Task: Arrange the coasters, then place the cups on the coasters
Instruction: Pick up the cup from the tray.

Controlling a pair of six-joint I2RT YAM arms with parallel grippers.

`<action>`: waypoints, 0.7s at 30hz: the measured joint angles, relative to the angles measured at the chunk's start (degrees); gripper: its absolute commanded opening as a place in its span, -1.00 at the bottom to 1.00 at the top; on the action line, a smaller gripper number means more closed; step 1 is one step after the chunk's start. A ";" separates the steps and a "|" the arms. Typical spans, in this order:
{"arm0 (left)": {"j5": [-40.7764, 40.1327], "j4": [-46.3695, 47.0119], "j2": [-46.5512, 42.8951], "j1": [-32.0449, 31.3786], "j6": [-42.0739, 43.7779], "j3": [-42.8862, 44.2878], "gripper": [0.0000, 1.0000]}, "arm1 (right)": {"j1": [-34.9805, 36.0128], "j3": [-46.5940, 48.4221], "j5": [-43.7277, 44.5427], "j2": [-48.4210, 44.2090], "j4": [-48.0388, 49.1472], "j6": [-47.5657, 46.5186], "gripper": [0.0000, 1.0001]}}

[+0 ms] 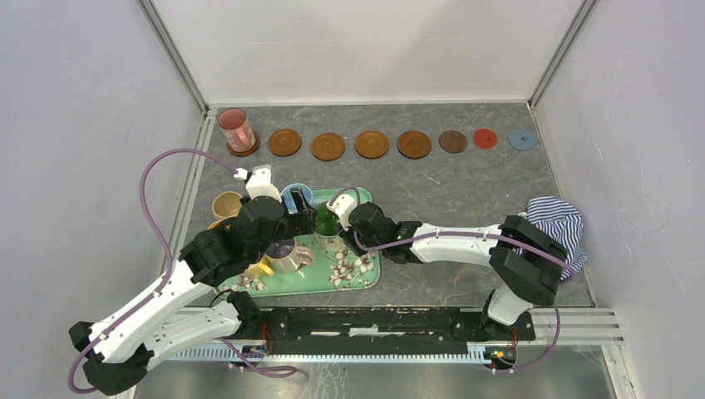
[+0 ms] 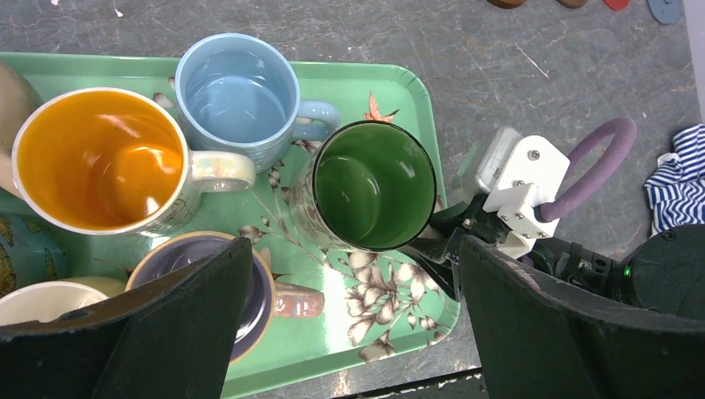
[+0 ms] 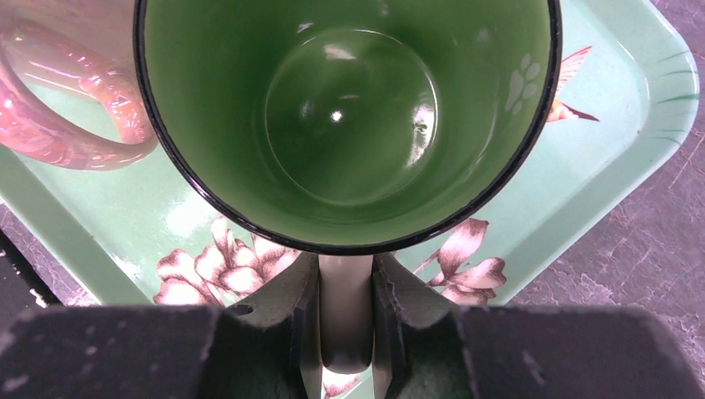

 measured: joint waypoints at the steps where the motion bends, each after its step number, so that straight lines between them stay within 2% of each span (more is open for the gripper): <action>1: -0.02 0.00 -0.02 0.00 0.02 0.00 0.99 | 0.00 0.00 0.20 -0.02 -0.07 0.04 -1.00; 14: -1.14 0.02 -0.87 0.00 0.07 0.00 0.99 | -0.26 0.22 6.67 -2.93 -4.04 -0.15 -1.00; 21: -1.55 0.81 -1.36 0.00 1.53 0.00 0.99 | -2.97 1.07 8.26 -4.26 -7.34 -0.26 -1.00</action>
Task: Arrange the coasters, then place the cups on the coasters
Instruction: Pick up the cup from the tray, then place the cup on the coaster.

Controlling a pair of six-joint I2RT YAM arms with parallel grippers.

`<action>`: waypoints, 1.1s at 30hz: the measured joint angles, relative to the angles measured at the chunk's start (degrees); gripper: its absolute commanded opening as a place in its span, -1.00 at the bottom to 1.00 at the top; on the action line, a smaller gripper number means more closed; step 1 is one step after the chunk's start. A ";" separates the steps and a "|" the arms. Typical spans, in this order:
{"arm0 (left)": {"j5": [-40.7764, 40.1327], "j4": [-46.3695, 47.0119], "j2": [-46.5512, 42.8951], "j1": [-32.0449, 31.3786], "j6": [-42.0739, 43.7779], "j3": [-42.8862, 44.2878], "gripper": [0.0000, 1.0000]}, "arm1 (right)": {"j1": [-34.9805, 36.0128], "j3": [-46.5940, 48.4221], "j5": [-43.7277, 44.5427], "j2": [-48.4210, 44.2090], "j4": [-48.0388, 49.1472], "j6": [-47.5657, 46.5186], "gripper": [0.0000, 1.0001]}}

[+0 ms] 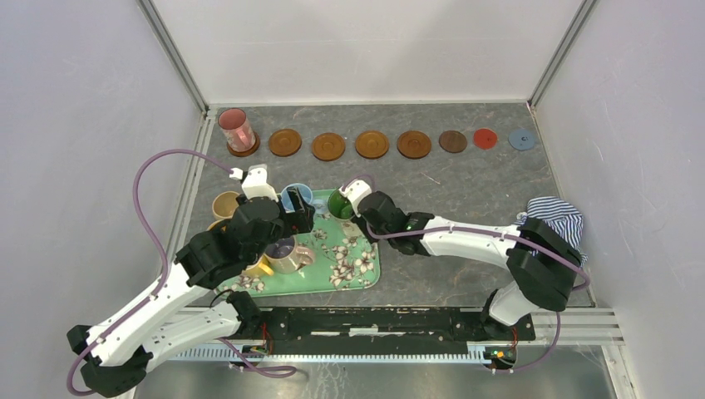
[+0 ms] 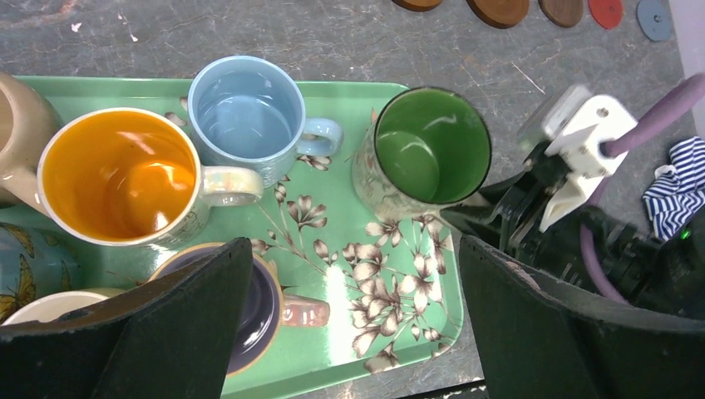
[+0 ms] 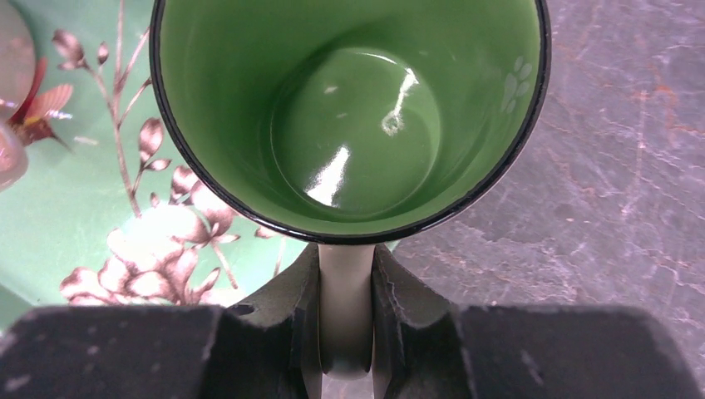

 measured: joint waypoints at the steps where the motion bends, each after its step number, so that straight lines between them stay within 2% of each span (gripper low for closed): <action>1: 0.00 0.09 -0.04 0.00 0.17 0.00 0.99 | -0.59 0.22 0.15 -0.13 -0.11 0.00 -1.00; 16: -0.09 1.20 -0.44 0.00 1.73 0.00 0.99 | -13.22 13.40 1.77 0.55 0.81 -1.44 -1.00; 27: -0.22 1.38 -1.49 0.00 2.12 0.00 0.99 | -19.69 25.44 2.95 13.84 5.73 -3.39 -1.00; 33: -0.22 1.25 -1.46 0.00 2.12 0.26 0.99 | -22.03 27.32 1.81 18.62 6.14 -3.50 -1.00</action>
